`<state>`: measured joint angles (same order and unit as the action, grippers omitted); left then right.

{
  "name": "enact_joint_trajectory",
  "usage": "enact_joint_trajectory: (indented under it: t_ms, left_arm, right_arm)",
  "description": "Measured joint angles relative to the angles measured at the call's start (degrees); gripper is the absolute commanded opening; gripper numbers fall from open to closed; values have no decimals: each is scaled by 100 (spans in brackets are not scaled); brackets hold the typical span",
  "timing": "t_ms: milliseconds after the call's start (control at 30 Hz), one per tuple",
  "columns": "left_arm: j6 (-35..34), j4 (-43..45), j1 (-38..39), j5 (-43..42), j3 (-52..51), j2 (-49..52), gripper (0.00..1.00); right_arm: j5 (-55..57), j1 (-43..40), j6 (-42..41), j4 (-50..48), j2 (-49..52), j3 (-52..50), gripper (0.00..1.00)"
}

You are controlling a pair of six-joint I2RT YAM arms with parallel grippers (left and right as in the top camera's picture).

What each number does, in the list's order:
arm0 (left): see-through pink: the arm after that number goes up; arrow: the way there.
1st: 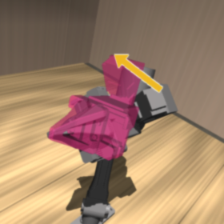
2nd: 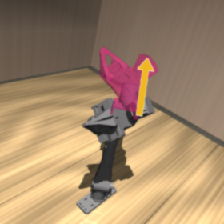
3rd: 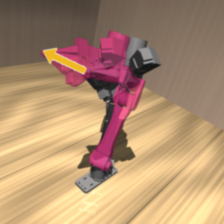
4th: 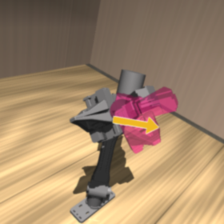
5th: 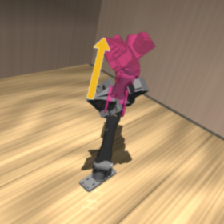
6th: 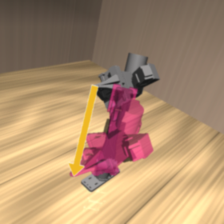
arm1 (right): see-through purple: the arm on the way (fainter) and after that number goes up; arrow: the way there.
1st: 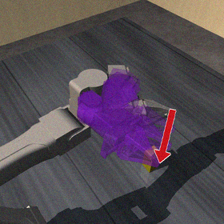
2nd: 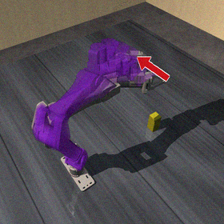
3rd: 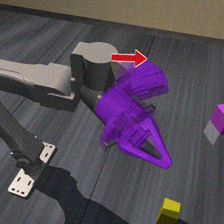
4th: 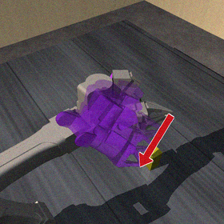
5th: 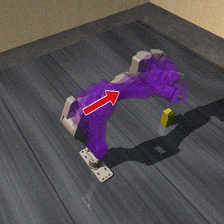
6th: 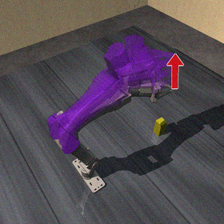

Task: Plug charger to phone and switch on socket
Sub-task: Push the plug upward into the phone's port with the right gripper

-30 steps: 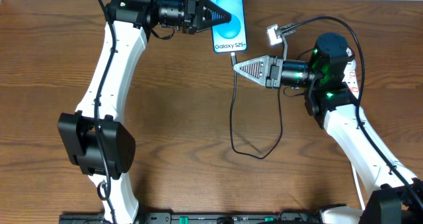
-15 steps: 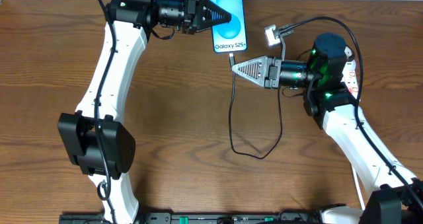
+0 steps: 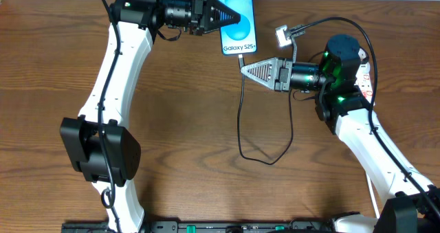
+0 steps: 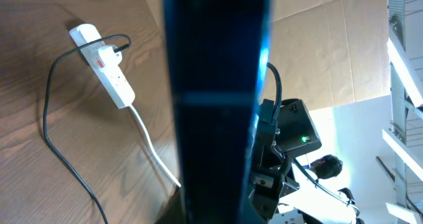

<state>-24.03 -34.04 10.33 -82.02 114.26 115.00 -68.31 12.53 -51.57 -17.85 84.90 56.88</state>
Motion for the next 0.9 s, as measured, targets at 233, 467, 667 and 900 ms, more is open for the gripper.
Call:
enact_joint_trajectory:
  t_ms: [233, 467, 667, 900]
  left_arm:
    - [2, 0, -15, -2, 0, -2, 7]
    - [0, -2, -15, -17, 0, 0, 7]
    - [-17, -2, -15, -17, 0, -2, 7]
    - [-61, 9, -15, -31, 0, 0, 7]
  right_arm:
    - [17, 13, -197, -278, 0, 0, 1]
    - [17, 13, -212, -232, 0, 0, 1]
    - [-26, 13, -212, -168, 0, 0, 1]
    - [-24, 55, -214, -42, 0, 0, 1]
